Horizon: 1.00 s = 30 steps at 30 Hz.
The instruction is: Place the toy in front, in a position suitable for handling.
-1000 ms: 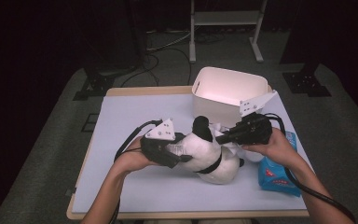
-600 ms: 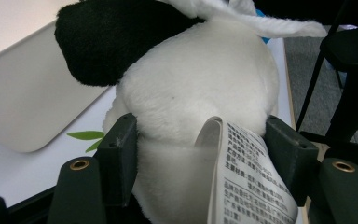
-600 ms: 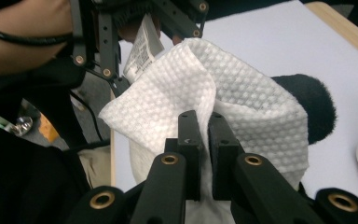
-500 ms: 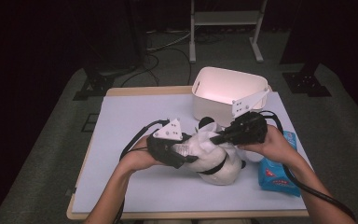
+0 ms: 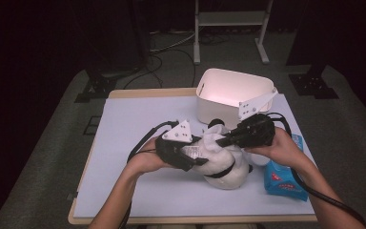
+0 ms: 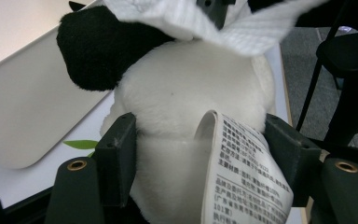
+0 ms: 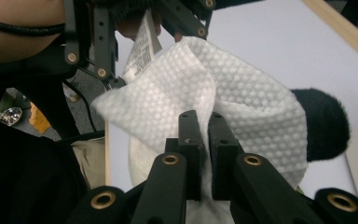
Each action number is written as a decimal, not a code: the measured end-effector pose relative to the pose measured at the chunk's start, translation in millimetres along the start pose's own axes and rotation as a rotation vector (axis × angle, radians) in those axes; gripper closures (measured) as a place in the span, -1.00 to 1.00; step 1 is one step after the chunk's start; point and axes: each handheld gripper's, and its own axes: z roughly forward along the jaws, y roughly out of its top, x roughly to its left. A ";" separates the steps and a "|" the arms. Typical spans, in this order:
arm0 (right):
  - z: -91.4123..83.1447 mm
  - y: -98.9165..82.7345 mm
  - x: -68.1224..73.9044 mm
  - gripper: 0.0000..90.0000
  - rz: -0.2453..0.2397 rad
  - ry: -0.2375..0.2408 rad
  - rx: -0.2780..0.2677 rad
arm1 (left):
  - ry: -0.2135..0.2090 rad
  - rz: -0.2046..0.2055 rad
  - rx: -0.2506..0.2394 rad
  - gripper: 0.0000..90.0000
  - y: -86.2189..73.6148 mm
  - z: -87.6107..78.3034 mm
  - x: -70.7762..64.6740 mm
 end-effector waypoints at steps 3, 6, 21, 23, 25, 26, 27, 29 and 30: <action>0.3 -5.9 -1.2 0.91 0.011 -0.003 0.006 | 0.001 -0.011 -0.007 -0.37 1.2 1.0 -0.1; -2.4 -12.0 -3.4 0.91 0.028 0.006 -0.003 | 0.001 -0.013 -0.024 -0.42 1.9 -1.2 -1.0; -15.7 -29.3 -8.0 0.92 0.068 -0.016 -0.008 | 0.000 -0.137 -0.050 -0.60 -33.5 -3.4 7.4; -16.4 -29.7 -8.6 0.92 0.070 -0.019 -0.005 | -0.007 -0.150 -0.059 -0.60 -37.6 -2.6 9.4; -17.3 -30.7 -8.9 0.92 0.074 -0.018 -0.006 | -0.015 -0.171 -0.069 -0.60 -42.5 -2.7 11.7; -17.4 -31.3 -9.0 0.92 0.075 -0.018 -0.009 | -0.019 -0.184 -0.073 -0.60 -44.9 -2.5 12.8; -17.6 -31.7 -8.9 0.92 0.075 -0.015 -0.009 | -0.023 -0.188 -0.072 -0.60 -47.0 -1.5 13.7; -17.9 -32.2 -8.4 0.92 0.079 -0.014 -0.009 | -0.025 -0.199 -0.064 -0.60 -50.5 1.0 14.9; -18.0 -32.5 -8.4 0.92 0.080 -0.013 -0.010 | -0.030 -0.199 -0.059 -0.60 -51.4 1.7 15.2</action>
